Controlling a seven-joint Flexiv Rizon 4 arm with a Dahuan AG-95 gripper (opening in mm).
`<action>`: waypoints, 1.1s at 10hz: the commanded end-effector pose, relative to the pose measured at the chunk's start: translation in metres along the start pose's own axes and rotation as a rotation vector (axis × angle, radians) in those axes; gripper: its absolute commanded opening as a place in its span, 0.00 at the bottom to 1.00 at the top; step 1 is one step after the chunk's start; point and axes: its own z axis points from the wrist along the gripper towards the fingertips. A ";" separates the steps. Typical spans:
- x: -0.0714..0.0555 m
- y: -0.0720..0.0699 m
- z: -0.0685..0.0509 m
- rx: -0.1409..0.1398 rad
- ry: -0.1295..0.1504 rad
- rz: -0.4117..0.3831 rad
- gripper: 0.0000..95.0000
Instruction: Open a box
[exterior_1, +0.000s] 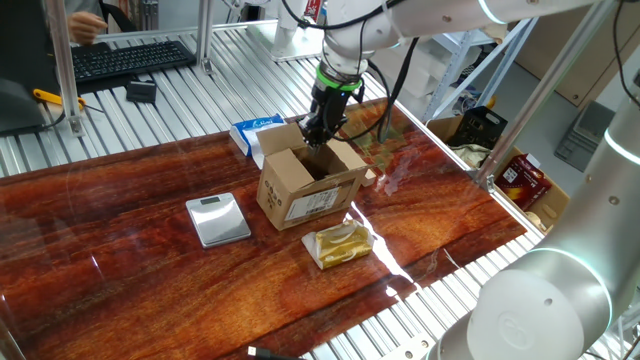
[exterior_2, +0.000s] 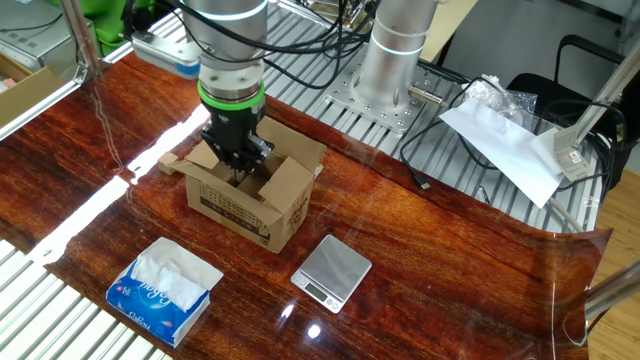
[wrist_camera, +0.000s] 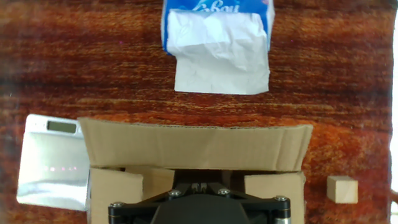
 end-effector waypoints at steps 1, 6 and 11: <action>0.000 0.000 0.000 -0.009 -0.006 0.078 0.00; 0.000 0.000 0.000 -0.016 -0.019 0.169 0.00; 0.000 0.000 0.000 -0.011 -0.012 0.186 0.00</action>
